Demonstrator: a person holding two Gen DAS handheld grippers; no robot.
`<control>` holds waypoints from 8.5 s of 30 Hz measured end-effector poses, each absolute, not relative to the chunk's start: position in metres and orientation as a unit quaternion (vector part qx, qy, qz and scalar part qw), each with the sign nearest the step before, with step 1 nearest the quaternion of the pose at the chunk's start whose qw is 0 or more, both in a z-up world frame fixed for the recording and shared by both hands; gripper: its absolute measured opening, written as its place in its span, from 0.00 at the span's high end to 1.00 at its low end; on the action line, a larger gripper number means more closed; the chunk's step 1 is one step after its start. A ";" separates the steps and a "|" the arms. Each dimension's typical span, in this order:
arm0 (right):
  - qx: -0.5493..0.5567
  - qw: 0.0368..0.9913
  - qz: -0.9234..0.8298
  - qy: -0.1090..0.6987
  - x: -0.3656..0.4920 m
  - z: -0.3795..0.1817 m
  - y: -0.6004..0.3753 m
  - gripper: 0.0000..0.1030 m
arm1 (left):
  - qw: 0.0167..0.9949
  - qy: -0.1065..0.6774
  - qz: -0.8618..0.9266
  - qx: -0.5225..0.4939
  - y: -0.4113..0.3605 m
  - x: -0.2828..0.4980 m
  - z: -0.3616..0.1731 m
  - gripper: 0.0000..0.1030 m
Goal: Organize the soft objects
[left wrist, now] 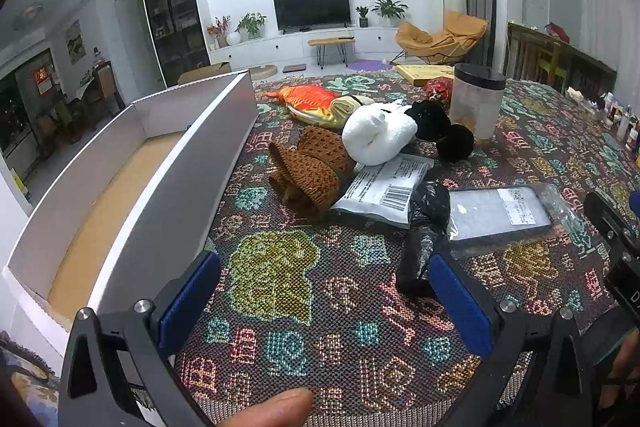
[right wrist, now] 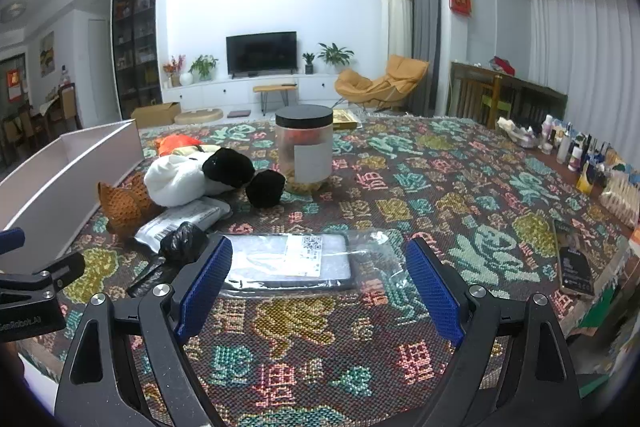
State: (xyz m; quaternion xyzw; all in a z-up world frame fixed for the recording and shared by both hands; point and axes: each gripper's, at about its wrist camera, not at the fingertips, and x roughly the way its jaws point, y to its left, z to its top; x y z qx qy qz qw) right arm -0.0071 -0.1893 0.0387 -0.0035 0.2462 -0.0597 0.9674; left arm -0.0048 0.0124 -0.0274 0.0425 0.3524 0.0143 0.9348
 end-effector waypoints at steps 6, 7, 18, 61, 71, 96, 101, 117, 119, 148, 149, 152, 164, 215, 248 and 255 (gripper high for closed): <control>0.003 0.967 -0.059 0.247 -0.007 0.038 -0.191 0.12 | 0.934 0.353 0.015 0.052 0.011 -0.007 -0.029 0.00; 0.004 0.967 -0.059 0.247 -0.007 0.038 -0.192 0.12 | 0.934 0.354 0.015 0.053 0.011 -0.007 -0.030 0.00; 0.010 0.966 -0.057 0.250 -0.007 0.037 -0.193 0.12 | 0.932 0.357 0.020 0.055 0.016 -0.009 -0.035 0.00; 0.016 0.965 -0.054 0.255 -0.005 0.035 -0.193 0.12 | 0.929 0.364 0.022 0.060 0.017 -0.010 -0.041 0.00; 0.022 0.965 -0.053 0.257 -0.005 0.034 -0.194 0.12 | 0.928 0.368 0.020 0.063 0.014 -0.009 -0.045 0.00; 0.028 0.964 -0.051 0.259 -0.005 0.034 -0.197 0.12 | 0.926 0.372 0.020 0.064 0.012 -0.008 -0.048 0.00; 0.029 0.964 -0.051 0.259 -0.005 0.034 -0.198 0.12 | 0.926 0.372 0.020 0.064 0.012 -0.008 -0.048 0.00; 0.029 0.964 -0.051 0.259 -0.005 0.034 -0.198 0.12 | 0.926 0.373 0.020 0.063 0.013 -0.008 -0.049 0.00; 0.029 0.964 -0.051 0.259 -0.005 0.034 -0.197 0.12 | 0.926 0.373 0.020 0.063 0.013 -0.008 -0.049 0.00; 0.030 0.964 -0.050 0.261 -0.004 0.032 -0.197 0.12 | 0.923 0.379 0.020 0.061 0.015 -0.006 -0.052 0.00; 0.030 0.964 -0.050 0.261 -0.004 0.032 -0.197 0.12 | 0.923 0.380 0.020 0.062 0.015 -0.006 -0.052 0.00; 0.030 0.964 -0.050 0.261 -0.004 0.032 -0.197 0.12 | 0.922 0.381 0.020 0.062 0.016 -0.007 -0.052 0.00; 0.031 0.963 -0.049 0.261 -0.004 0.032 -0.197 0.12 | 0.922 0.382 0.021 0.061 0.018 -0.007 -0.053 0.00; 0.033 0.963 -0.049 0.262 -0.005 0.032 -0.199 0.12 | 0.921 0.385 0.023 0.062 0.021 -0.006 -0.054 0.00; 0.036 0.963 -0.047 0.263 -0.004 0.032 -0.199 0.12 | 0.876 0.481 0.008 0.023 0.040 0.009 -0.118 0.00; 0.092 0.951 -0.039 0.294 0.005 0.023 -0.218 0.12 | 0.875 0.484 -0.004 0.006 0.044 0.010 -0.121 0.00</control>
